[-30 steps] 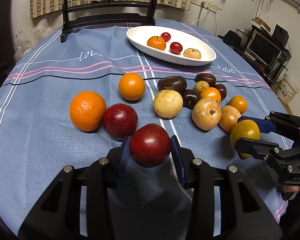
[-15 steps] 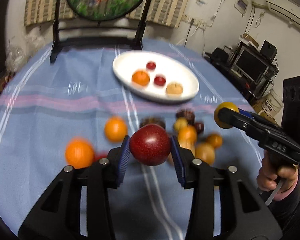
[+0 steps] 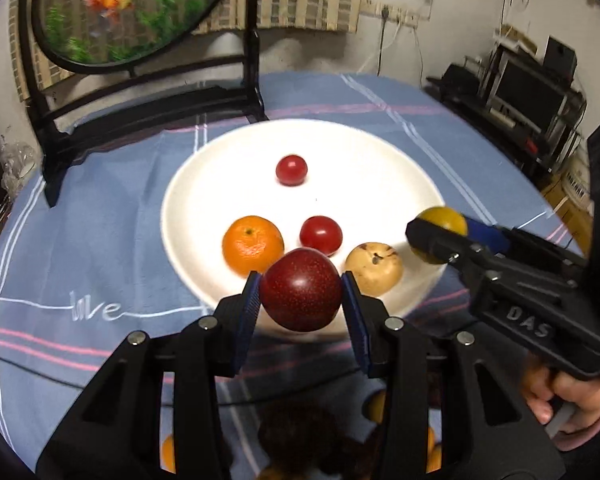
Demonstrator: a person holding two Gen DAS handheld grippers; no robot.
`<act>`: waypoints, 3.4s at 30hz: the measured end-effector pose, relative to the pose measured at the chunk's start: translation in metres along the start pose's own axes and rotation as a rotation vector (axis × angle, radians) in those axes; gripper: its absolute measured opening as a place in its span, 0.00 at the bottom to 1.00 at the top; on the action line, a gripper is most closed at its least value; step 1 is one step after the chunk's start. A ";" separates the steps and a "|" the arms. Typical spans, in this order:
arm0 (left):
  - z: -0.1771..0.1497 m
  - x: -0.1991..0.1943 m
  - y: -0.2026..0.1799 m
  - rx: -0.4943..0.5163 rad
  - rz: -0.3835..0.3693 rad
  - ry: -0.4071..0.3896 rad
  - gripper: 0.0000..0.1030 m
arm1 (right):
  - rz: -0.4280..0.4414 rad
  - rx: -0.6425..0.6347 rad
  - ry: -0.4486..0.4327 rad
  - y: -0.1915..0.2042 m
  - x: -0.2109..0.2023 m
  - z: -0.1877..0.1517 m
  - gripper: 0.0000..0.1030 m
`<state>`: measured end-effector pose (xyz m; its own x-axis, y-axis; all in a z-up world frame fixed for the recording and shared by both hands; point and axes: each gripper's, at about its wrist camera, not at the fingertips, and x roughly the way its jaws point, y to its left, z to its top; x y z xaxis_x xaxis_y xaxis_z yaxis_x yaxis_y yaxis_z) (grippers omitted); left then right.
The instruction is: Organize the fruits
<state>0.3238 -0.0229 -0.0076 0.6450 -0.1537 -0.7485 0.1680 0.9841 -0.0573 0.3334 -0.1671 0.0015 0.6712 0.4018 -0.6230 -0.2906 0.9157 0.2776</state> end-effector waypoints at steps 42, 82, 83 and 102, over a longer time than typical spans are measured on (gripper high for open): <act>-0.152 -0.122 0.009 -0.093 0.029 -0.108 0.96 | 0.107 -0.256 -0.014 0.040 -0.122 -0.094 0.61; -0.152 -0.105 -0.015 -0.005 -0.010 -0.037 0.94 | 0.122 -0.114 0.191 0.009 -0.081 -0.107 0.41; -0.151 -0.104 -0.017 0.006 -0.014 -0.037 0.88 | 0.127 -0.107 0.188 0.008 -0.081 -0.107 0.41; -0.142 -0.074 -0.042 0.187 -0.008 0.014 0.72 | 0.128 -0.094 0.168 0.005 -0.095 -0.105 0.41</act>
<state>0.1635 -0.0406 -0.0435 0.6327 -0.1593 -0.7579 0.3099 0.9489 0.0592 0.1964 -0.1999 -0.0152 0.5042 0.5030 -0.7020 -0.4334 0.8505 0.2981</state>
